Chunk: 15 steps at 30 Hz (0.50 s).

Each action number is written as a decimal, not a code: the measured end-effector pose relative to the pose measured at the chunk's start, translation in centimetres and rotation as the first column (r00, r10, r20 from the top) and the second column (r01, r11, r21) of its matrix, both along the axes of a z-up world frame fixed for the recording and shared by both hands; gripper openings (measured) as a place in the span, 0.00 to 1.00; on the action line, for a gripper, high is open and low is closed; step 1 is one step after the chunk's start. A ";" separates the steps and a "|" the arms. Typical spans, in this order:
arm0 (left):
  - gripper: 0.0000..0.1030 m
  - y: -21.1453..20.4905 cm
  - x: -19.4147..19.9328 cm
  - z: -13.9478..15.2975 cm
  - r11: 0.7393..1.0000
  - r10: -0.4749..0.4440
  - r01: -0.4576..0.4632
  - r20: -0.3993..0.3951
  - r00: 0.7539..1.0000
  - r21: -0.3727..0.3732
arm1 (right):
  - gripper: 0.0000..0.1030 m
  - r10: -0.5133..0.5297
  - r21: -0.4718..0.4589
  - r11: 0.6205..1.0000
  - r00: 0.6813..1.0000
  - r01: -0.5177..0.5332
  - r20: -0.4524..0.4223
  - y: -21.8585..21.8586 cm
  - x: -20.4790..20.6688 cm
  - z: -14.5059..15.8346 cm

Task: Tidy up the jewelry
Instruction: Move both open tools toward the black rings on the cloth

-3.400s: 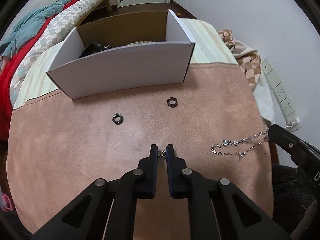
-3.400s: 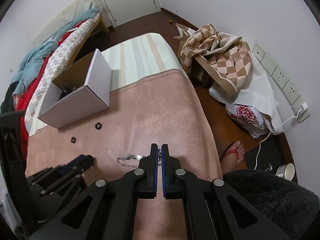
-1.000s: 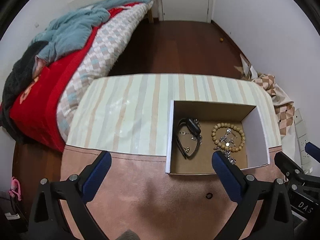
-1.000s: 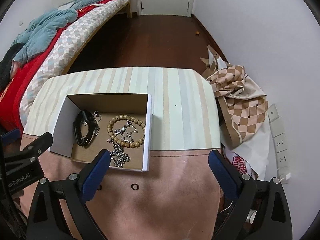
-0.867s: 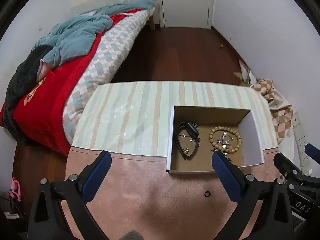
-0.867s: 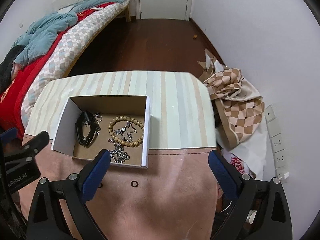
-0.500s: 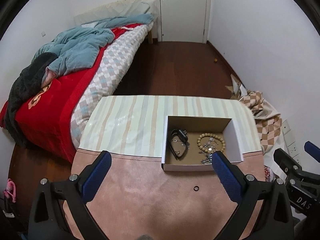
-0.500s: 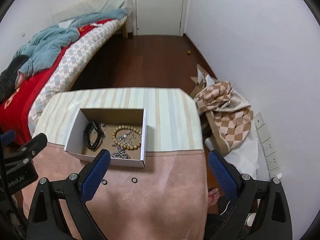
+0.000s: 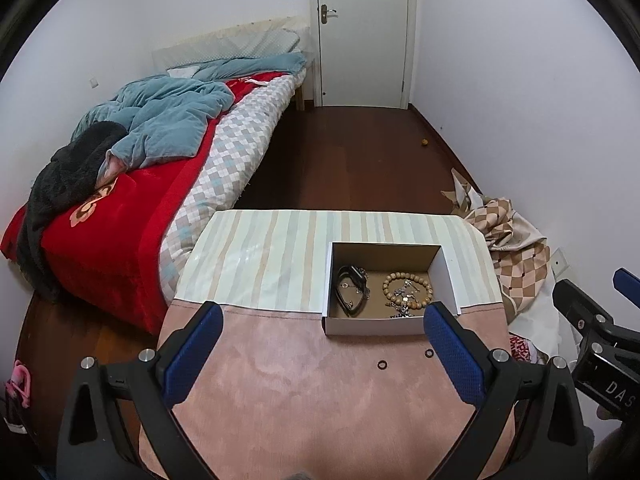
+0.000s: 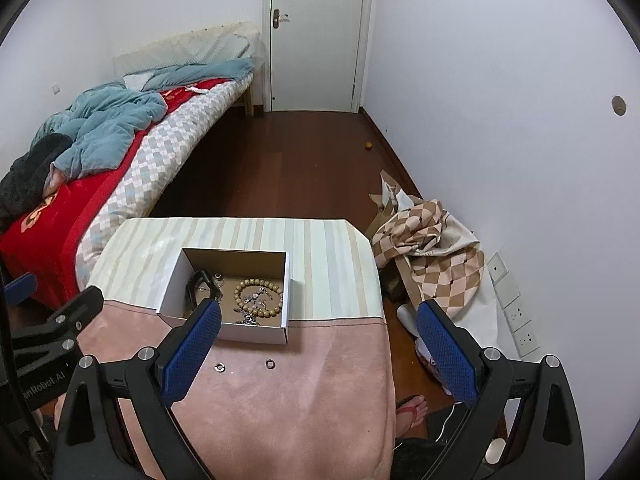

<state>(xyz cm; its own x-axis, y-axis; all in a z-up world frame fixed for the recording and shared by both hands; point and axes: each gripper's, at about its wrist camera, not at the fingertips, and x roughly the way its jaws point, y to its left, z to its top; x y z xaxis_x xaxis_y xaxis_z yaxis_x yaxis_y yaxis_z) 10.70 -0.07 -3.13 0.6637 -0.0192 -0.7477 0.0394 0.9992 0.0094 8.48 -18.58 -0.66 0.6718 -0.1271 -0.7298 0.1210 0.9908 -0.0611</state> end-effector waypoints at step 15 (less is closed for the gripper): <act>1.00 0.6 1.0 -8.2 0.994 0.103 -0.097 -0.106 0.989 0.056 | 0.96 0.020 0.135 0.991 0.997 -0.011 -0.071 -1.4 0.2 -7.9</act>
<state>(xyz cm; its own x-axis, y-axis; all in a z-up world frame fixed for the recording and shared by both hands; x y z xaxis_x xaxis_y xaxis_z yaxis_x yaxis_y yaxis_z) 11.74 0.58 -11.37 0.5756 0.0833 -0.8135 -0.0574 0.9965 0.0615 8.69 -19.98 -8.57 0.6183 -0.0148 -0.7858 0.1058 0.9923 0.0645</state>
